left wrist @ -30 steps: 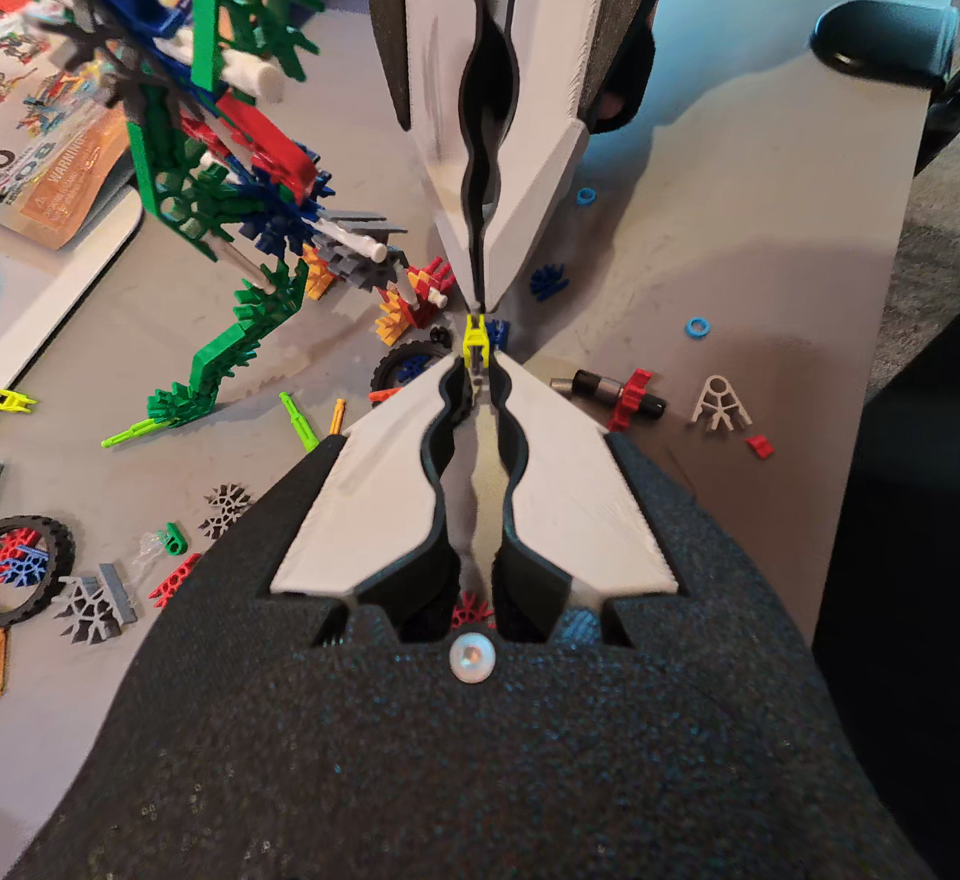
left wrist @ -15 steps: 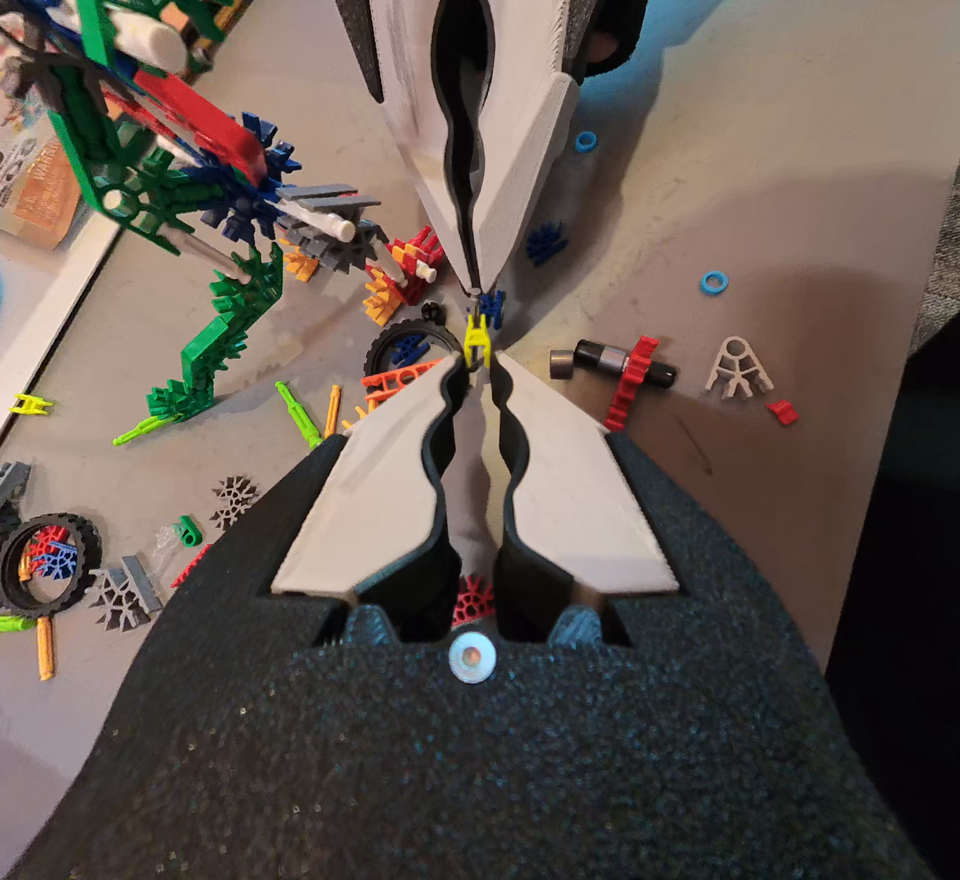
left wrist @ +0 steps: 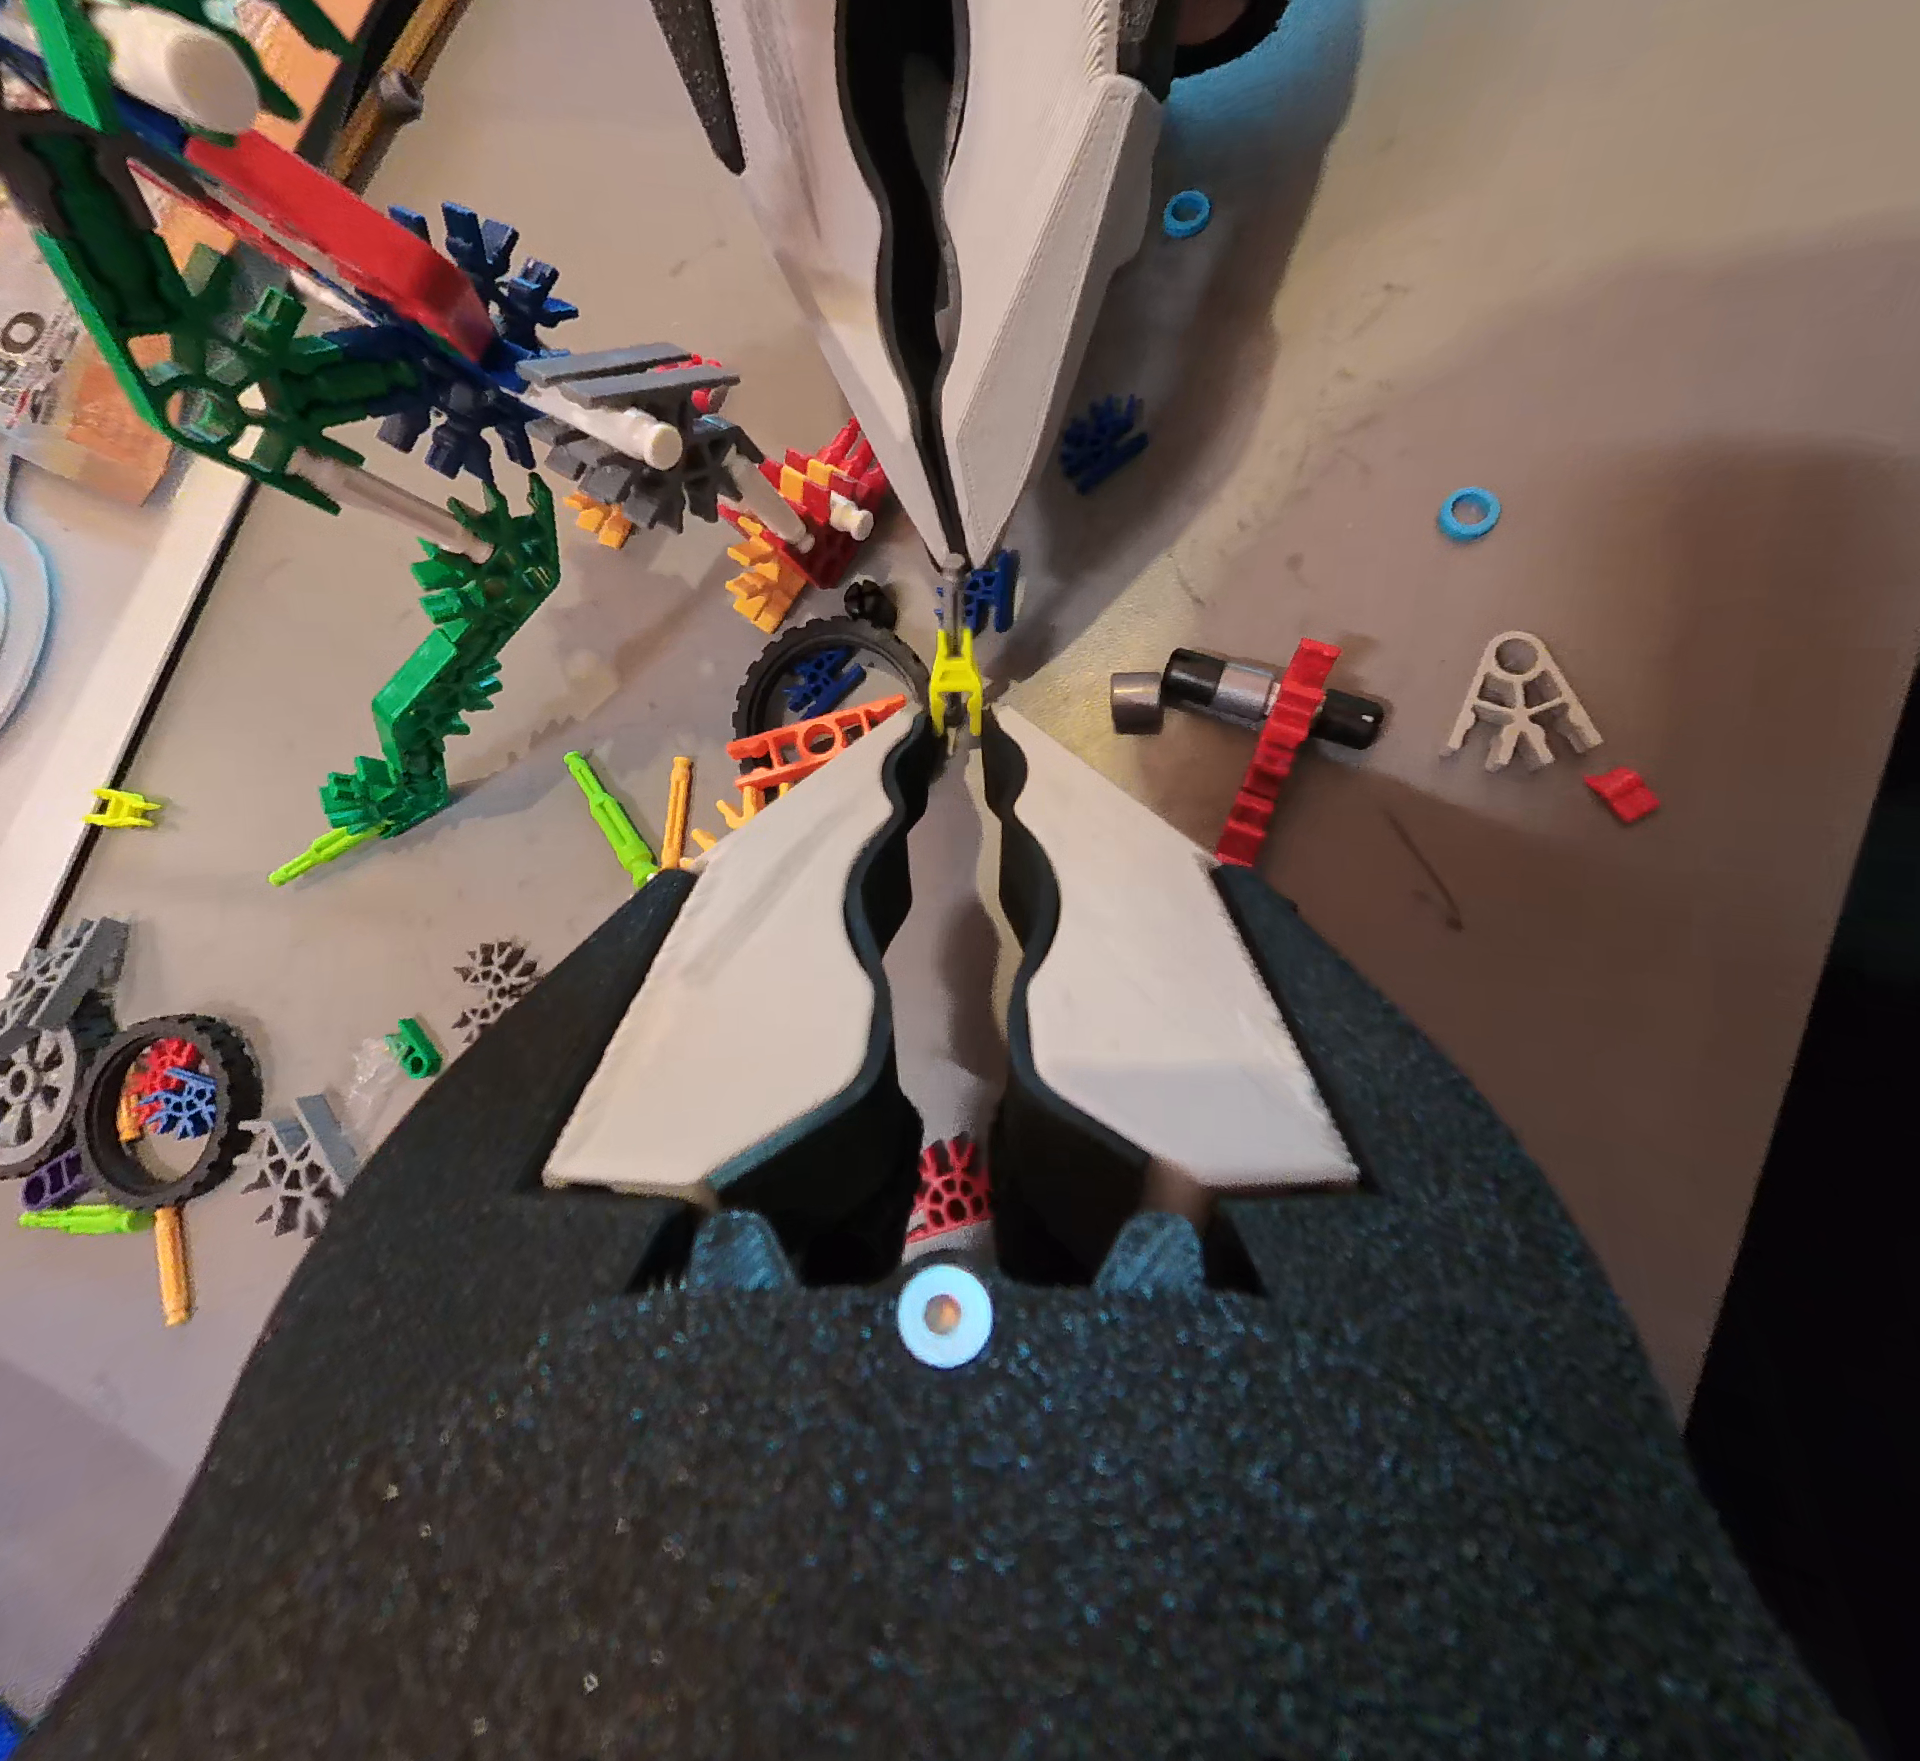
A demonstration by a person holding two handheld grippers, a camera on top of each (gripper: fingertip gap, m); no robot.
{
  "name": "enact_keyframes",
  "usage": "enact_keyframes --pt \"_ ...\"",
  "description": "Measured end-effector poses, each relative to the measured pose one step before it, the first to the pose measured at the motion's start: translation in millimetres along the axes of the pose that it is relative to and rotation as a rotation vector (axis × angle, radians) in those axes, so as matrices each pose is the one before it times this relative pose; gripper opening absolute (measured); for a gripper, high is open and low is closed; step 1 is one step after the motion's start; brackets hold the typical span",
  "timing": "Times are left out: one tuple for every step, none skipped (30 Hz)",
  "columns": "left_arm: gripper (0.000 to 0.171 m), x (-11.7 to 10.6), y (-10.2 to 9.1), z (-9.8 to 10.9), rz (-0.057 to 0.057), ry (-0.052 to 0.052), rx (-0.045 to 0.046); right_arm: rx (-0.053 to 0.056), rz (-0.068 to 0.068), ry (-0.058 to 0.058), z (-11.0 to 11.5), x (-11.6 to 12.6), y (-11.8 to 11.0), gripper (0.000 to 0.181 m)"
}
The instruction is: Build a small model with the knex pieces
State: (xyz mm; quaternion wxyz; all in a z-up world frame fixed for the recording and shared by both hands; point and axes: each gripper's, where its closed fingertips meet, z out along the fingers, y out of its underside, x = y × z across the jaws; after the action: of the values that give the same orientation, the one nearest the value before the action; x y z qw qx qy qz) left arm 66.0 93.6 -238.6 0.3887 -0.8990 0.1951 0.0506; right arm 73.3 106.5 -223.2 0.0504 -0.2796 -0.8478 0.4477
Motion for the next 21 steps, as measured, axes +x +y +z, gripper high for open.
enact_keyframes --pt "0.007 -0.52 0.63 0.07 0.0090 -0.0077 -0.00592 -0.0002 0.0001 -0.0007 0.02 -0.24 0.03 0.000" --pt "0.007 -0.47 0.68 0.02 0.0095 -0.0072 -0.00642 0.0000 -0.0007 -0.0001 -0.03 -0.04 0.04 0.000" --pt "0.006 -0.10 0.35 -0.03 0.0067 -0.0045 -0.00403 0.0000 -0.0006 -0.0002 -0.02 -0.14 -0.08 0.000" --pt "0.006 0.33 -0.16 -0.10 0.0033 -0.0014 -0.00081 -0.0001 0.0001 -0.0007 0.07 -0.16 -0.03 0.000" --pt "0.006 0.37 -0.21 0.16 0.0015 0.0002 0.00003 -0.0003 -0.0001 -0.0005 -0.05 -0.14 0.08 0.000" --pt "0.006 0.10 0.16 0.27 0.0011 -0.0002 -0.00123 -0.0002 -0.0008 0.0005 0.01 0.06 0.15 0.000" --pt "0.006 -0.08 0.34 0.13 0.0024 -0.0016 -0.00235 -0.0002 -0.0008 0.0008 0.08 0.04 0.11 0.000" --pt "0.006 -0.01 0.20 0.20 0.0031 -0.0019 -0.00243 0.0001 -0.0007 0.0004 -0.09 0.00 -0.05 0.000" --pt "0.007 0.12 0.34 0.09 0.0032 -0.0012 -0.00299 0.0009 -0.0004 0.0000 -0.03 -0.07 -0.16 0.000" --pt "0.007 0.14 0.27 0.18 0.0035 -0.0010 -0.00373 0.0009 -0.0003 0.0001 0.00 0.01 -0.20 0.000" --pt "0.007 0.19 0.49 0.15 0.0032 -0.0006 -0.00411 0.0005 -0.0010 0.0007 -0.02 -0.07 -0.11 0.000" --pt "0.007 0.45 0.39 0.34 0.0029 0.0011 -0.00341 0.0005 -0.0012 0.0003 0.01 -0.03 -0.15 0.000" --pt "0.007 0.25 0.07 0.17 0.0023 0.0004 -0.00171 0.0002 -0.0005 -0.0003 0.05 -0.14 -0.03 0.000" --pt "0.007 0.13 -0.06 0.11 0.0010 -0.0005 -0.00052 0.0005 -0.0005 0.0000 0.00 -0.05 -0.03 0.000" --pt "0.007 -0.03 0.03 0.17 0.0003 0.0002 -0.00065 0.0003 -0.0008 0.0006 -0.07 0.04 -0.08 0.000" --pt "0.007 -0.08 -0.05 0.06 0.0002 -0.0002 -0.00007 0.0002 -0.0003 0.0001 -0.06 0.09 0.01 0.000" --pt "0.007 -0.10 0.17 0.04 -0.0001 -0.0003 -0.00047 0.0007 0.0004 -0.0010 -0.03 -0.12 -0.05 0.000" --pt "0.007 0.00 -0.13 -0.08 0.0010 -0.0006 -0.00015 0.0003 0.0005 -0.0009 -0.05 -0.10 0.00 0.000" --pt "0.007 0.13 -0.10 -0.01 0.0011 -0.0004 -0.00026 0.0004 -0.0001 0.0004 0.03 0.06 -0.06 0.000" --pt "0.006 0.05 -0.04 -0.04 0.0013 -0.0009 -0.00065 0.0003 0.0004 -0.0001 0.09 -0.09 -0.09 0.000" --pt "0.007 -0.02 0.01 0.08 0.0018 -0.0012 -0.00101 0.0000 0.0012 -0.0008 0.03 -0.11 -0.04 0.000"
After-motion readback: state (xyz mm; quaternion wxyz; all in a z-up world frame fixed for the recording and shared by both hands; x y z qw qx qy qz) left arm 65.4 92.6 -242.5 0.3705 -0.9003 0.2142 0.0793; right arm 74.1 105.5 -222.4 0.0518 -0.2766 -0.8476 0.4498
